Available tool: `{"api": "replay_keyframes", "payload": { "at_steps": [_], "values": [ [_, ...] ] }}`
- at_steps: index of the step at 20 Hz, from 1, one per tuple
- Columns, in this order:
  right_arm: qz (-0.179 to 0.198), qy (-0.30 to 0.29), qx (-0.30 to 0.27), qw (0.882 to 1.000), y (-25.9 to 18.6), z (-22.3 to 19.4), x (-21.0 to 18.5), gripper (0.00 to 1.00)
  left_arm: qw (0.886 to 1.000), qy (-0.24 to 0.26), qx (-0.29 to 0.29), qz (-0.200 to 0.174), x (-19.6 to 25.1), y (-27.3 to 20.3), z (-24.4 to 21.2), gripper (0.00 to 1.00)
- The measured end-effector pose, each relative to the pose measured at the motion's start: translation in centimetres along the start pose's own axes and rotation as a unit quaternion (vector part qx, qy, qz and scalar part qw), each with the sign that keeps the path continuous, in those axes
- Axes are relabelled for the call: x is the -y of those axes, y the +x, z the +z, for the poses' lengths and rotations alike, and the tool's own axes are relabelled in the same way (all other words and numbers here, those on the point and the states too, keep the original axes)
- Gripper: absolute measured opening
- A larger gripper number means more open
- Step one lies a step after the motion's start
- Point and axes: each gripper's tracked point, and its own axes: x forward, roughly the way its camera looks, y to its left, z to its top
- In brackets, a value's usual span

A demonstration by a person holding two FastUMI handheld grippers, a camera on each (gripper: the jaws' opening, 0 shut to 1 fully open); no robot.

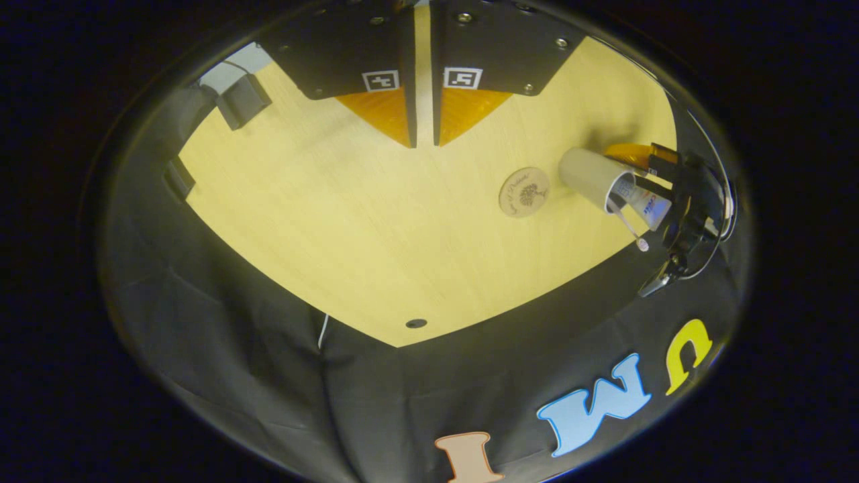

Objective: Put the toothbrush and toothpaste on the desktop into the cup, then pick up the cup and place it on the coaster on the desktop.

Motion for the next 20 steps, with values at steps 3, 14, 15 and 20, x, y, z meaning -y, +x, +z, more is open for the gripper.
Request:
{"api": "replay_keyframes", "payload": {
  "at_steps": [3, 14, 15, 20],
  "values": [
    [0.0, 0.002, -0.004, 1.0, 0.0, 0.0, 0.3, 0.1, 1.0, -0.007, 0.008, 0.011, 0.1, 0.1, -0.2, 0.39],
    [0.005, 0.009, -0.015, 1.0, -0.1, -0.1, 2.0, 0.1, 0.998, -0.021, 0.052, 0.03, -0.9, -2.0, 1.5, 0.37],
    [0.004, 0.011, -0.015, 1.0, -0.1, -0.2, 2.3, 0.1, 0.998, -0.018, 0.056, 0.032, -0.9, -2.3, 2.0, 0.37],
    [-0.001, 0.022, -0.016, 1.0, -0.1, -0.1, 3.7, 0.1, 0.997, 0.001, 0.062, 0.033, -0.6, -1.9, 5.8, 0.39]
  ]
}}
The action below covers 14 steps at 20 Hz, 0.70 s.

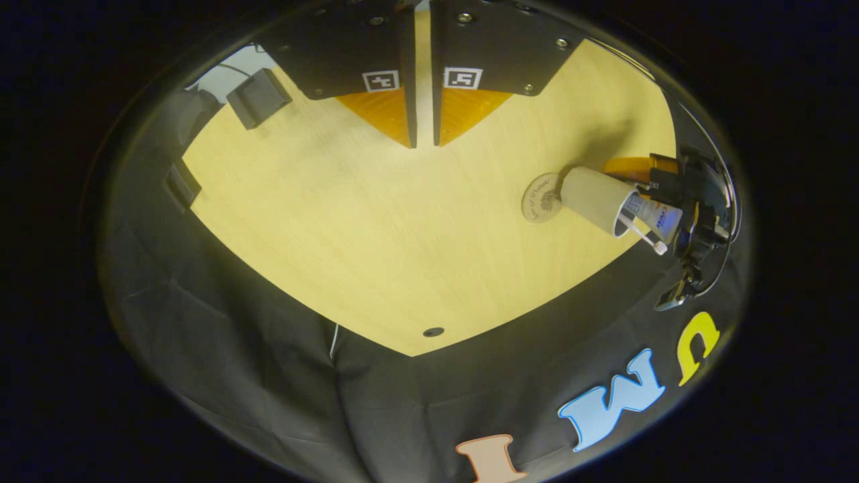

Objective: Put the toothbrush and toothpaste on the desktop into the cup, then pick up the cup and place it on the coaster on the desktop.

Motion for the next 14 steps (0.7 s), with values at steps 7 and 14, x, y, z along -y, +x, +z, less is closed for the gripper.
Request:
{"api": "replay_keyframes", "payload": {
  "at_steps": [7, 14],
  "values": [
    [-0.009, 0.029, 0.004, 1.0, -0.2, 0.3, 1.6, 0.1, 0.999, 0.036, -0.009, 0.0, 0.5, 2.1, 2.9, 0.42],
    [-0.001, 0.033, 0.004, 0.999, 0.2, 0.5, 1.4, 0.1, 0.999, 0.046, -0.009, 0.022, 0.1, 2.4, 4.0, 0.44]
  ]
}}
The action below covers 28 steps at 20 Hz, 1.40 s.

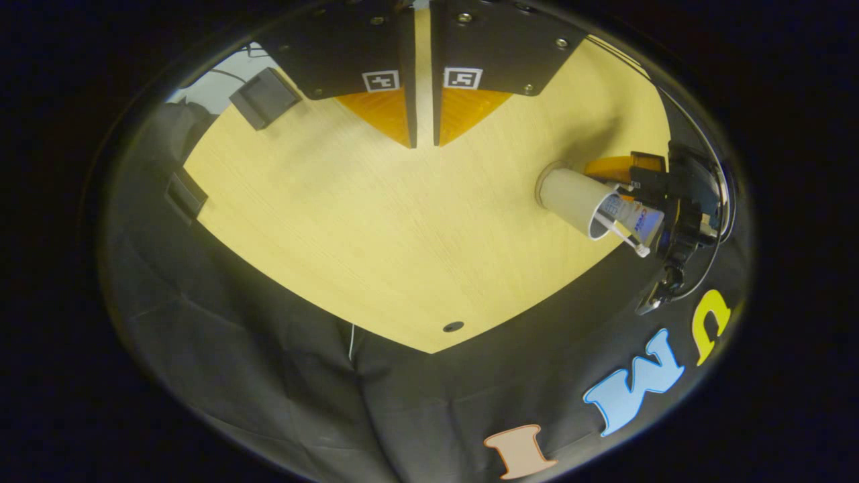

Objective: Put the toothbrush and toothpaste on the desktop into the cup, then pick up the cup and place it on the coaster on the desktop.

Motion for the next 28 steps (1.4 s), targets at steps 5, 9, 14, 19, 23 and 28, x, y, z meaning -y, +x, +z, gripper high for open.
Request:
{"api": "replay_keyframes", "payload": {
  "at_steps": [5, 9, 14, 19, 23, 28],
  "values": [
    [0.015, -0.008, -0.006, 1.0, 0.3, 0.1, -1.4, 0.1, 0.999, -0.023, 0.021, 0.014, 0.3, -2.4, -0.5, 0.67],
    [0.04, -0.032, 0.001, 0.999, 0.1, 1.1, -4.2, 0.1, 0.995, -0.08, 0.05, 0.034, 0.5, -5.1, -3.4, 0.69],
    [0.083, -0.098, 0.028, 0.991, -1.2, 3.3, -9.3, 0.1, 0.975, -0.148, 0.13, 0.1, 0.6, -11.0, -5.1, 0.67],
    [0.128, -0.154, 0.086, 0.976, -4.4, 6.7, -15.3, 0.1, 0.932, -0.2, 0.24, 0.182, 1.4, -19.7, -4.8, 0.7],
    [0.177, -0.172, 0.136, 0.96, -8.4, 9.3, -20.1, 0.09, 0.884, -0.235, 0.333, 0.228, 2.6, -27.3, -1.4, 0.66],
    [0.234, -0.19, 0.208, 0.93, -13.8, 13.3, -25.2, 0.1, 0.808, -0.279, 0.426, 0.297, 1.6, -37.2, -0.1, 0.69]
  ]
}}
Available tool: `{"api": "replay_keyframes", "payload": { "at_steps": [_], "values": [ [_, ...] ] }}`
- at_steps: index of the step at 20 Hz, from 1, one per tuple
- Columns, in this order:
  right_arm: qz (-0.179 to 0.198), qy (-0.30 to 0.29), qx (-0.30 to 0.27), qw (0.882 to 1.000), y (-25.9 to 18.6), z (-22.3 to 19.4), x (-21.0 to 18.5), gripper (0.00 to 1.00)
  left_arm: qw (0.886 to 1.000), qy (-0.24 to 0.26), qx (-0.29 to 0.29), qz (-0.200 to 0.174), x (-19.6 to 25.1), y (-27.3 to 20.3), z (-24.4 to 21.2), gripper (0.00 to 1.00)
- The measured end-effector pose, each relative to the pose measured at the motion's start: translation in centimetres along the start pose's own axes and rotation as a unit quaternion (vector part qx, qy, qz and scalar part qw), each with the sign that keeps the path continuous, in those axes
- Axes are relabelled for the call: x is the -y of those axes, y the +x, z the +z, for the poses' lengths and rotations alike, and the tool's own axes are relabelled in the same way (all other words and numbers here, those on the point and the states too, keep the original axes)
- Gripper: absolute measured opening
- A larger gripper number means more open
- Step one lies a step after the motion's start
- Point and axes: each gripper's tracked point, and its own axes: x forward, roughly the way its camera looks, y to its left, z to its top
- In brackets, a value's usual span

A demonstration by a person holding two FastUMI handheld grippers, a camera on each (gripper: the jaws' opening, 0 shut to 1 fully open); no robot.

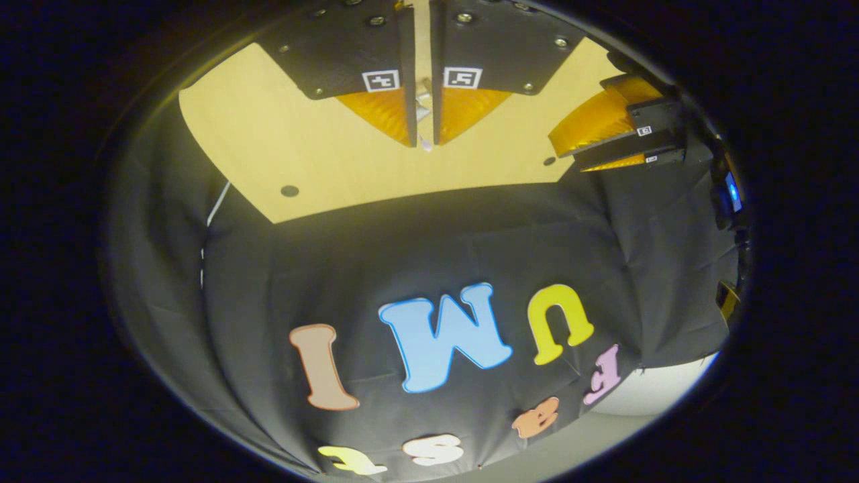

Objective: Put the toothbrush and toothpaste on the desktop into the cup, then pick up the cup and place it on the coaster on the desktop.

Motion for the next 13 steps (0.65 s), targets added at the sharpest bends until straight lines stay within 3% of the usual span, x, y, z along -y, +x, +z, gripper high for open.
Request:
{"api": "replay_keyframes", "payload": {
  "at_steps": [5, 8, 11, 12, 13],
  "values": [
    [0.022, -0.035, 0.084, 0.996, -1.6, 6.2, -3.0, 0.1, 0.994, -0.014, 0.083, 0.069, -2.1, -3.4, 2.8, 0.68],
    [0.006, -0.069, 0.128, 0.989, -2.0, 8.3, -3.5, 0.09, 0.987, -0.018, 0.122, 0.103, -3.4, -4.8, 3.4, 0.68],
    [-0.006, -0.094, 0.157, 0.983, -2.8, 9.3, -4.3, 0.09, 0.98, -0.023, 0.157, 0.118, -3.8, -5.6, 4.2, 0.67],
    [-0.007, -0.094, 0.163, 0.982, -3.1, 9.6, -4.6, 0.01, 0.98, -0.022, 0.161, 0.119, -3.8, -5.6, 4.4, 0.67],
    [-0.009, -0.093, 0.168, 0.981, -3.4, 9.8, -4.7, 0.01, 0.979, -0.021, 0.164, 0.116, -3.7, -5.5, 4.5, 0.67]
  ]
}}
